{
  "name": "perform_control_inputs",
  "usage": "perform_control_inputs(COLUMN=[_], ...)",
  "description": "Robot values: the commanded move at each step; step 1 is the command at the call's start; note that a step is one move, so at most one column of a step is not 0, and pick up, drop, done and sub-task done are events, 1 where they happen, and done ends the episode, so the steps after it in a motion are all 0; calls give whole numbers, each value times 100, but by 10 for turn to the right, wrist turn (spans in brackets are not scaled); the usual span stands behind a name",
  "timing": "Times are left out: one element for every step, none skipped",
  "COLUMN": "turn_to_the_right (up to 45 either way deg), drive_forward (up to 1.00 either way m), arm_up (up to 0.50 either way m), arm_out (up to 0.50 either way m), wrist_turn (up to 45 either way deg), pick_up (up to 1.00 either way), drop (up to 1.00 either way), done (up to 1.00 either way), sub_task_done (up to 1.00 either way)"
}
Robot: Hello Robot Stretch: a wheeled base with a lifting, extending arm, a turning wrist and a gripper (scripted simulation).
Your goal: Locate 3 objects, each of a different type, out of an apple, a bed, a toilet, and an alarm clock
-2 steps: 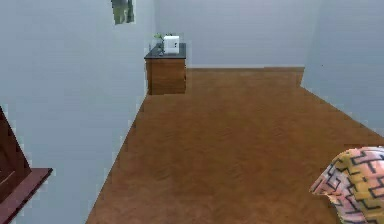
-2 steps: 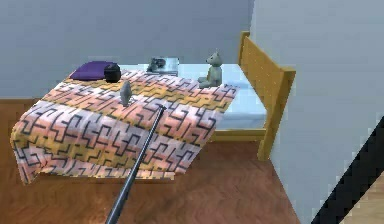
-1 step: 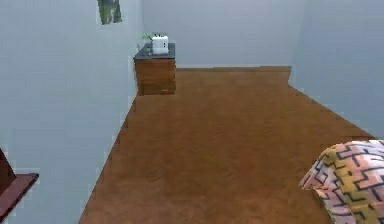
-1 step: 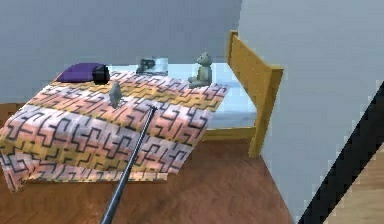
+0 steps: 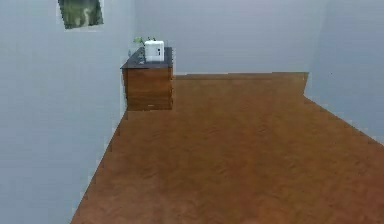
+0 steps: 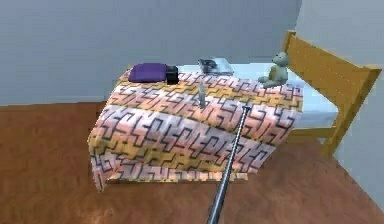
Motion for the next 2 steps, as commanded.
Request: perform_control_inputs(turn_to_the_right=[450,210], drive_forward=[0,0], arm_up=[0,0], arm_out=[0,0], wrist_turn=[0,0], pick_up=[0,0], drop=[0,0], done=[0,0], sub_task_done=[0,0])
